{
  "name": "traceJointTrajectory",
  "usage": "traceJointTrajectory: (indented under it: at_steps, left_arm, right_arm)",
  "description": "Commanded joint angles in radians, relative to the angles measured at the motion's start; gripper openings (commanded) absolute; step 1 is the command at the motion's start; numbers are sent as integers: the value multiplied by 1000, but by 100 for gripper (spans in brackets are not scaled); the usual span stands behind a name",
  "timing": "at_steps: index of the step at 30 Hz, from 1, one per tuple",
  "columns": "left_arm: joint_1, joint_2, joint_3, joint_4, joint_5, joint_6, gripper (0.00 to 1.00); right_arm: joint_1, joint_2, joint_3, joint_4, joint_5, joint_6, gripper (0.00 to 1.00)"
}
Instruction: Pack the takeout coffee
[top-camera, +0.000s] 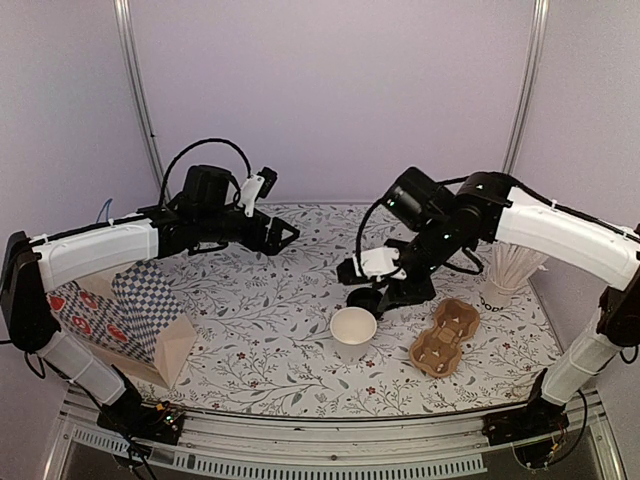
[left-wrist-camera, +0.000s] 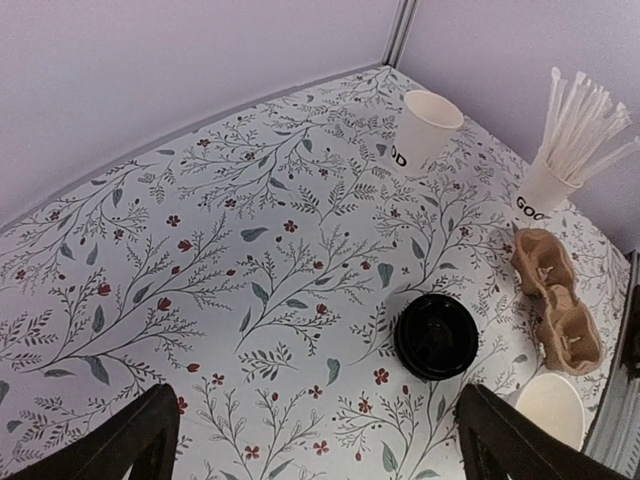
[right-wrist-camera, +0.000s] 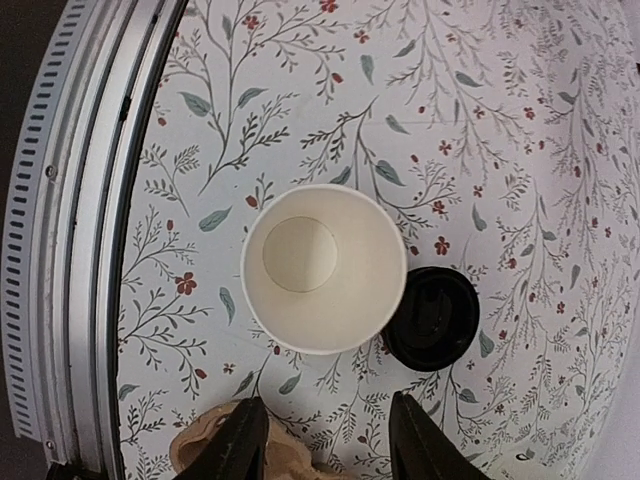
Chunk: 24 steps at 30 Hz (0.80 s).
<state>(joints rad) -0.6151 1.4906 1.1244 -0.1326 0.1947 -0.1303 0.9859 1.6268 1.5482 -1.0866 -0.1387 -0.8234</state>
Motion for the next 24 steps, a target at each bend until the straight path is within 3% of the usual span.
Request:
traceJointTrajectory:
  at_steps: [1, 5, 12, 16, 24]
  left_arm:
    - [1, -12, 3, 15, 36, 48, 99]
    - [3, -22, -11, 42, 37, 69, 99]
    - [3, 6, -8, 50, 32, 75, 99]
    - [3, 18, -3, 48, 34, 68, 99]
    - [3, 25, -13, 68, 50, 76, 97]
  right_arm:
    - [-133, -133, -37, 57, -152, 15, 45]
    - [-264, -246, -149, 192, -292, 41, 45]
    - [-458, -403, -497, 583, -496, 180, 46]
    - [-505, -436, -609, 722, -523, 211, 46]
    - [-527, -471, -715, 818, -487, 199, 47]
